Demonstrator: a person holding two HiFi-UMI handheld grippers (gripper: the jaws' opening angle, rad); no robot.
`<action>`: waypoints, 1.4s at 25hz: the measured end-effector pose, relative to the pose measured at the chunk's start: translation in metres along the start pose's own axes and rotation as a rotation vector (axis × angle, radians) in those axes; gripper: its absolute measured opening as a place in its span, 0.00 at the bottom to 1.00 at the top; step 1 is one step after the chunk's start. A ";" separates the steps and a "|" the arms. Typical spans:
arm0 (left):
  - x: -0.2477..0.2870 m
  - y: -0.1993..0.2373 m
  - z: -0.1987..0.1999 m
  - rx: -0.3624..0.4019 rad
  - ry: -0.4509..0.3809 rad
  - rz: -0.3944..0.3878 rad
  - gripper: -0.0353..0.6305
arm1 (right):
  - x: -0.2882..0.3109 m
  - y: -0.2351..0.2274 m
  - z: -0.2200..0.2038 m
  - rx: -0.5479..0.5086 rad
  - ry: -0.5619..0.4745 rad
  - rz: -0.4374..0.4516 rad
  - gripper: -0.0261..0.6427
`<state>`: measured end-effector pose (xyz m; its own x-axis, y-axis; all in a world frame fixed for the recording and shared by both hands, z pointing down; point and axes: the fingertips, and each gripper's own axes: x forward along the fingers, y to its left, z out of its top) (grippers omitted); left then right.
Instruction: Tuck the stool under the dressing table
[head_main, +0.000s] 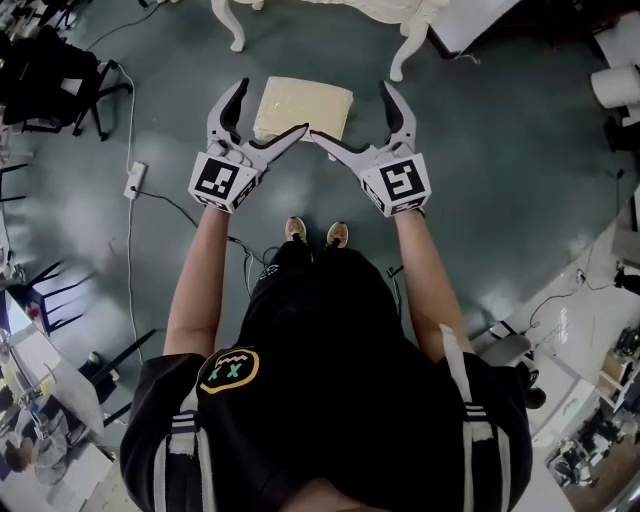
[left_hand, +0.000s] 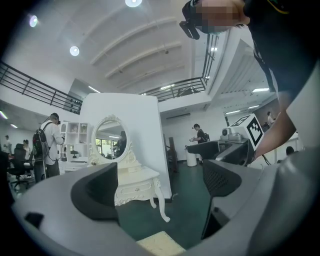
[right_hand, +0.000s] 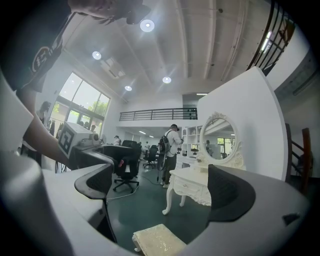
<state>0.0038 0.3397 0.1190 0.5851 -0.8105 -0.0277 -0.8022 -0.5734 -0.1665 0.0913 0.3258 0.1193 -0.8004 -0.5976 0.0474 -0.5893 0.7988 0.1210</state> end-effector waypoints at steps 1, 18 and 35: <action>0.000 -0.001 -0.003 -0.004 0.006 0.004 0.83 | 0.000 0.000 -0.004 0.005 0.003 0.002 0.93; 0.028 0.049 -0.186 -0.215 0.248 0.029 0.83 | 0.058 -0.037 -0.174 0.181 0.244 -0.043 0.93; 0.083 0.157 -0.517 -0.493 0.646 0.000 0.83 | 0.170 -0.101 -0.469 0.531 0.618 -0.278 0.93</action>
<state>-0.1350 0.1206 0.5998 0.5214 -0.6334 0.5717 -0.8507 -0.4376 0.2911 0.0664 0.1112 0.5799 -0.5069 -0.5834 0.6346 -0.8518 0.4521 -0.2647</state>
